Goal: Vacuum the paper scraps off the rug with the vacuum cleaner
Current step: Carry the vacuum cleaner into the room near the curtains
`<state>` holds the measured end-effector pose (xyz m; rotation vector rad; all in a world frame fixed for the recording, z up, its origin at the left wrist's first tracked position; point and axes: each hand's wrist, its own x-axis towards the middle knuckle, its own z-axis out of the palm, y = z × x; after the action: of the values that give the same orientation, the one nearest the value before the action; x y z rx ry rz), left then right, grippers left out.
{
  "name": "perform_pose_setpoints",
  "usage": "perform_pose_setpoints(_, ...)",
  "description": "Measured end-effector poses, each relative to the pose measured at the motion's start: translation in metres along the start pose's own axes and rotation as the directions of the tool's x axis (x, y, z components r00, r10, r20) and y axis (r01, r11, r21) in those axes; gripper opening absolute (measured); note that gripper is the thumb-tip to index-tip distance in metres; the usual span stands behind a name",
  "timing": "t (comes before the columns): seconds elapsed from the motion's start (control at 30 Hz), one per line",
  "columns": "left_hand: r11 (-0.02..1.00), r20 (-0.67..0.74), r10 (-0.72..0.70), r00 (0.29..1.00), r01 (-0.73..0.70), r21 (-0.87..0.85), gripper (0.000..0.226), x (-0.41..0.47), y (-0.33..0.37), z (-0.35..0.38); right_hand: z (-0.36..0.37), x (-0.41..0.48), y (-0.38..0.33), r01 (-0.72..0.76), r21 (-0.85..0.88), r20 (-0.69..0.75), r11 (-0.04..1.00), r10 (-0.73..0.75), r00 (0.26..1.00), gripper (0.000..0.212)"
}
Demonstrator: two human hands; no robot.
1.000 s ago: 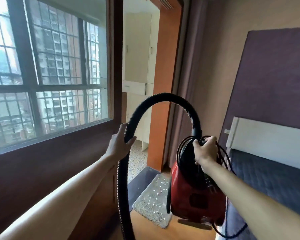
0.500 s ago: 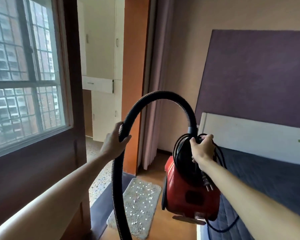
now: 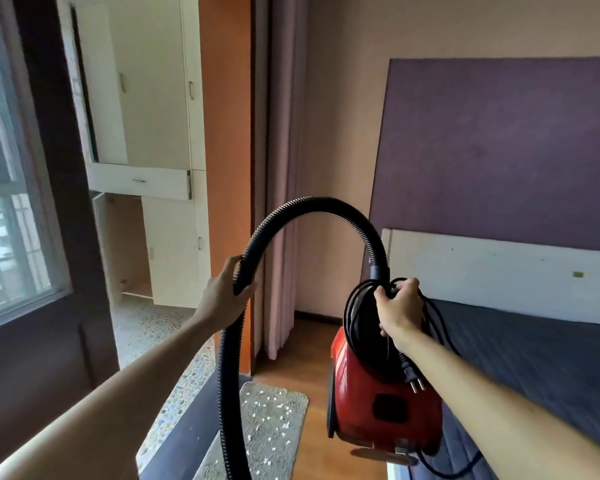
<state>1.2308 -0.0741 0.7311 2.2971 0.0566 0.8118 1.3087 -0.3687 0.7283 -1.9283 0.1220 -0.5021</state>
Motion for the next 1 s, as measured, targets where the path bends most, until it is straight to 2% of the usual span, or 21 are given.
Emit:
perform_pose_setpoints(0.6,1.000,-0.006,-0.006,1.000,0.006,-0.002,0.049,0.168,0.025,0.165,0.028,0.205,0.067,0.018,-0.026,0.035,0.999,-0.017,0.999,0.026)
perform_pose_setpoints(1.0,0.999,0.074,-0.003,0.997,0.007,-0.052,0.047,0.267,-0.015,0.264,0.060,0.303,0.106,-0.019,-0.047,0.003,0.999,0.019,1.000,0.024)
